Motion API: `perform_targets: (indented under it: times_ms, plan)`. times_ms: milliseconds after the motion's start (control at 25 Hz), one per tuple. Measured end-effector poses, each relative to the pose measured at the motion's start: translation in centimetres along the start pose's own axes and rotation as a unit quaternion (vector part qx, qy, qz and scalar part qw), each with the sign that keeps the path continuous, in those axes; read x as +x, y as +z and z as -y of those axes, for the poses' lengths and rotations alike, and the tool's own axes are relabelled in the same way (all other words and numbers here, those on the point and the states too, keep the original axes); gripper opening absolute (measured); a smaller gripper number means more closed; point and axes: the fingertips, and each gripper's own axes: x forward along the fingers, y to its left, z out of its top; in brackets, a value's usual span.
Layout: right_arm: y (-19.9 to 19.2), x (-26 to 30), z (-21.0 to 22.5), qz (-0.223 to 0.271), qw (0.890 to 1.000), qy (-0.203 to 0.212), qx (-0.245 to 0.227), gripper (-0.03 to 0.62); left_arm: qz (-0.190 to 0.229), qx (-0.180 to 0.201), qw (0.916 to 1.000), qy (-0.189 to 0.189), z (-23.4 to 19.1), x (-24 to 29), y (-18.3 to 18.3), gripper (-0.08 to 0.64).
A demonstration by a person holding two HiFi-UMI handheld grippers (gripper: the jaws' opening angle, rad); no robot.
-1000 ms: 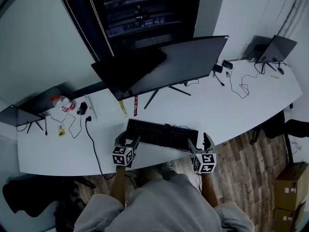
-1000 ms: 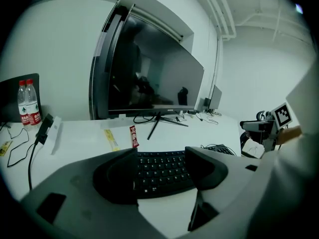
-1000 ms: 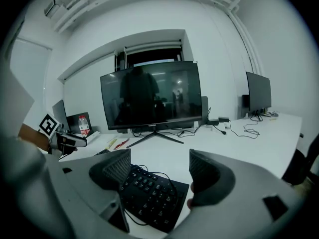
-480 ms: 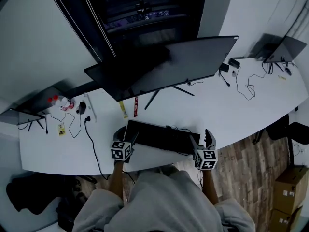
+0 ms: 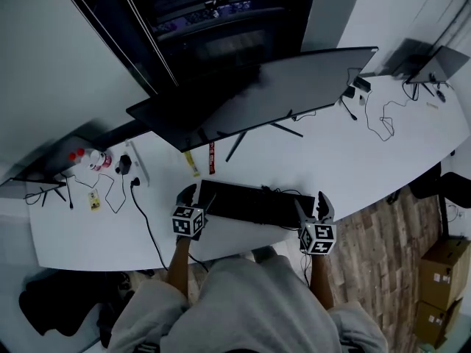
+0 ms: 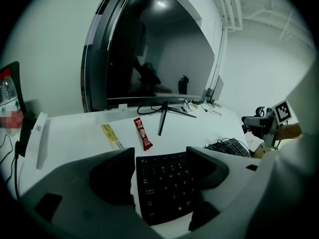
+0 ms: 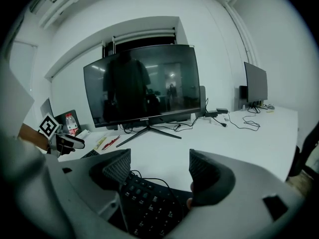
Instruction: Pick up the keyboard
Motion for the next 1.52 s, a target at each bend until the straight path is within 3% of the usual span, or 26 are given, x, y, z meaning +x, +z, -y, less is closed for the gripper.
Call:
perform_targets:
  times_ms: [280,680,1080,1520]
  plan:
    - [-0.9,-0.5,-0.6,-0.012,1.0,-0.028,0.009,0.353,-0.039,-0.014,0.9984,-0.039,-0.5,2.3,-1.6,0.319]
    - [-1.3,-0.4,0.4,-0.025,0.998,-0.052,0.009,0.353,-0.073,-0.04,0.9956,-0.043,-1.7,4.9,-3.2,0.322]
    - [-1.1,-0.1,0.8,-0.027,0.998,-0.056,0.016,0.351,-0.077,-0.077,0.9928,-0.049,-1.2,5.7,-3.2,0.323]
    - [-1.8,0.1,1.3,-0.038,0.998,-0.057,0.016,0.351,-0.068,-0.068,0.9947,-0.034,-1.1,5.8,-3.3,0.339]
